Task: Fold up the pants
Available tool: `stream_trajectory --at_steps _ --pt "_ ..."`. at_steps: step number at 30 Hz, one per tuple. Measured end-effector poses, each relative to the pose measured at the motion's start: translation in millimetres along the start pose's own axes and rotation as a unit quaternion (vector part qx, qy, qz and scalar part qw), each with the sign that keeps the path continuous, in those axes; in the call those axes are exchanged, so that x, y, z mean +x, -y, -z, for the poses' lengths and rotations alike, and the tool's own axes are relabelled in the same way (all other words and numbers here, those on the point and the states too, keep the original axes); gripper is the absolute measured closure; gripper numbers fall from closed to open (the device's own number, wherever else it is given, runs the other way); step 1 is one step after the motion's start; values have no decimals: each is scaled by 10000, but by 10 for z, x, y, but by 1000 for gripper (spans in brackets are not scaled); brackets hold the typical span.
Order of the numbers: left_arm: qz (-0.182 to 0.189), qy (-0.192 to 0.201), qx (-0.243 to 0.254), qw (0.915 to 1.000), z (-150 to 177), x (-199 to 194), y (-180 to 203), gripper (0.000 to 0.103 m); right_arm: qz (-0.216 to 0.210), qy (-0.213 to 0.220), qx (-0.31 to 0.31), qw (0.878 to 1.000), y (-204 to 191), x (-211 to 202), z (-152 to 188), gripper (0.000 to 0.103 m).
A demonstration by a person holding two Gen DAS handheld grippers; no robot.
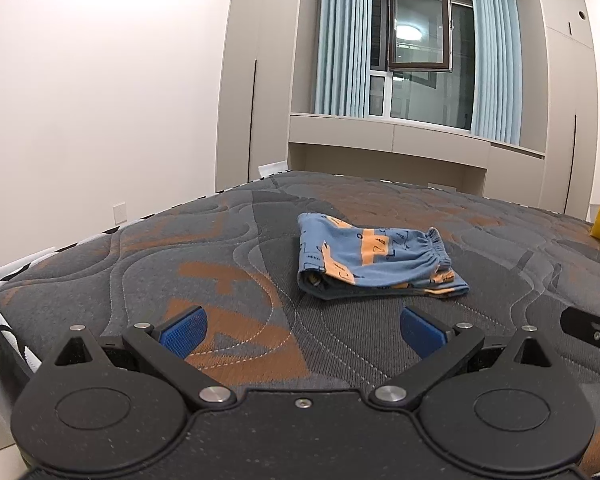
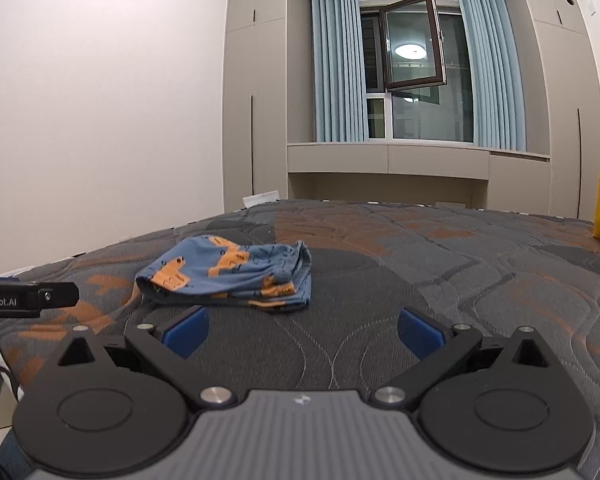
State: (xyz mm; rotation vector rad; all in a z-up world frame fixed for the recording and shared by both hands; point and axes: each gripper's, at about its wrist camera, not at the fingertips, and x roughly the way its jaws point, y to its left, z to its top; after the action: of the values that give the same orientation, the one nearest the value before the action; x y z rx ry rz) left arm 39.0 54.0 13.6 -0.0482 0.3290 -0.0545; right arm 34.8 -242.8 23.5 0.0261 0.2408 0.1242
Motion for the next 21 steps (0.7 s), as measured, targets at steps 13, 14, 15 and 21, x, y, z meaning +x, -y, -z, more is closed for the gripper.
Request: stream_trajectory --at_steps 13,14,15,21 --pt "-30 -120 50 9999 110 40 14 1 90 -164 109 9998 93 -66 137 0" --pt "-34 -128 50 9999 116 42 15 1 91 -165 111 9998 93 -66 138 0" --pt "-37 -135 49 9999 121 45 12 1 95 -166 113 9998 96 -68 142 0" --pt "-32 -143 41 9999 121 43 9 1 78 -190 121 9997 103 -67 151 0"
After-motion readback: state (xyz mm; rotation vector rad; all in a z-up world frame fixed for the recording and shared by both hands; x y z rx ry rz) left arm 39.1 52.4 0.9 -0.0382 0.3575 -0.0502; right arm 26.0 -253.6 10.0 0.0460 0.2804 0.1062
